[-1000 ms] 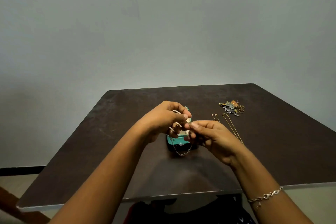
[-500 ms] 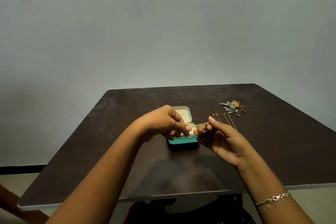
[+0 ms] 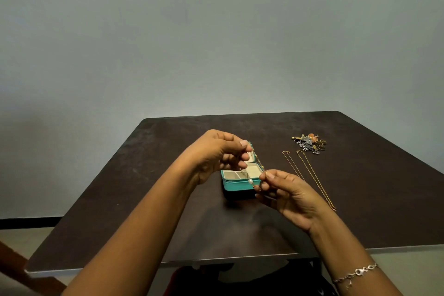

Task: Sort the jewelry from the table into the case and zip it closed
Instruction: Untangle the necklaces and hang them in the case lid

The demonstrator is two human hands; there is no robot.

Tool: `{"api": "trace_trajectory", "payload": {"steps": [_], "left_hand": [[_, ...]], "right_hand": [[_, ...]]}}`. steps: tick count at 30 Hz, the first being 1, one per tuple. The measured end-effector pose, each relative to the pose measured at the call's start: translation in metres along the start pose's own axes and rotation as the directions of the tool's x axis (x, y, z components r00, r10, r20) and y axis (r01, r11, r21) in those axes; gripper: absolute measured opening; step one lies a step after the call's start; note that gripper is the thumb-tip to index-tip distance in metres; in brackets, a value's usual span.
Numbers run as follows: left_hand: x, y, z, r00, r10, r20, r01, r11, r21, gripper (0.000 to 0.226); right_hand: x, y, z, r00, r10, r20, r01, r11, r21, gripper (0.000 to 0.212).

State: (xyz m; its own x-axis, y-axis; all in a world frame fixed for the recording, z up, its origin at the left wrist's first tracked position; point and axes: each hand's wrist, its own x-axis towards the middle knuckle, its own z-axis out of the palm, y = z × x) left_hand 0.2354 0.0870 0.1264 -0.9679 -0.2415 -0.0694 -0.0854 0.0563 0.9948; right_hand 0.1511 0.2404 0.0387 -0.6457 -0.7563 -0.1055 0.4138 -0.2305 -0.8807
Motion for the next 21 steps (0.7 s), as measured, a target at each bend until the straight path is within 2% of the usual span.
{"api": "trace_trajectory", "payload": {"steps": [2, 4, 8, 13, 15, 21], "left_hand": [[0.001, -0.001, 0.000, 1.000, 0.024, -0.017, -0.022, 0.996, 0.085, 0.020], [0.002, -0.003, 0.000, 0.999, 0.050, -0.018, -0.046, 0.984, 0.169, 0.021], [0.001, -0.004, 0.002, 0.998, 0.068, -0.006, -0.064, 0.960, 0.273, 0.021], [0.001, -0.004, 0.002, 0.996, 0.087, -0.022, -0.074, 0.938, 0.338, 0.019], [0.002, -0.004, 0.002, 0.995, 0.096, -0.033, -0.078, 0.931, 0.356, 0.018], [0.005, -0.009, 0.004, 0.990, 0.123, -0.066, -0.089, 0.920, 0.382, 0.020]], "right_hand": [[0.001, -0.003, -0.001, 1.000, -0.004, 0.004, 0.004, 0.999, -0.051, 0.012], [0.002, -0.009, -0.001, 0.999, -0.037, -0.006, 0.036, 0.990, -0.136, 0.019], [0.007, -0.027, 0.006, 0.985, -0.172, 0.013, 0.168, 0.939, -0.302, 0.019], [0.009, -0.047, 0.026, 0.961, -0.217, 0.171, 0.272, 0.850, -0.451, 0.031], [0.011, -0.049, 0.031, 0.958, -0.215, 0.191, 0.285, 0.811, -0.512, 0.026], [0.017, -0.050, 0.033, 0.958, -0.261, 0.122, 0.276, 0.706, -0.652, 0.013]]}}
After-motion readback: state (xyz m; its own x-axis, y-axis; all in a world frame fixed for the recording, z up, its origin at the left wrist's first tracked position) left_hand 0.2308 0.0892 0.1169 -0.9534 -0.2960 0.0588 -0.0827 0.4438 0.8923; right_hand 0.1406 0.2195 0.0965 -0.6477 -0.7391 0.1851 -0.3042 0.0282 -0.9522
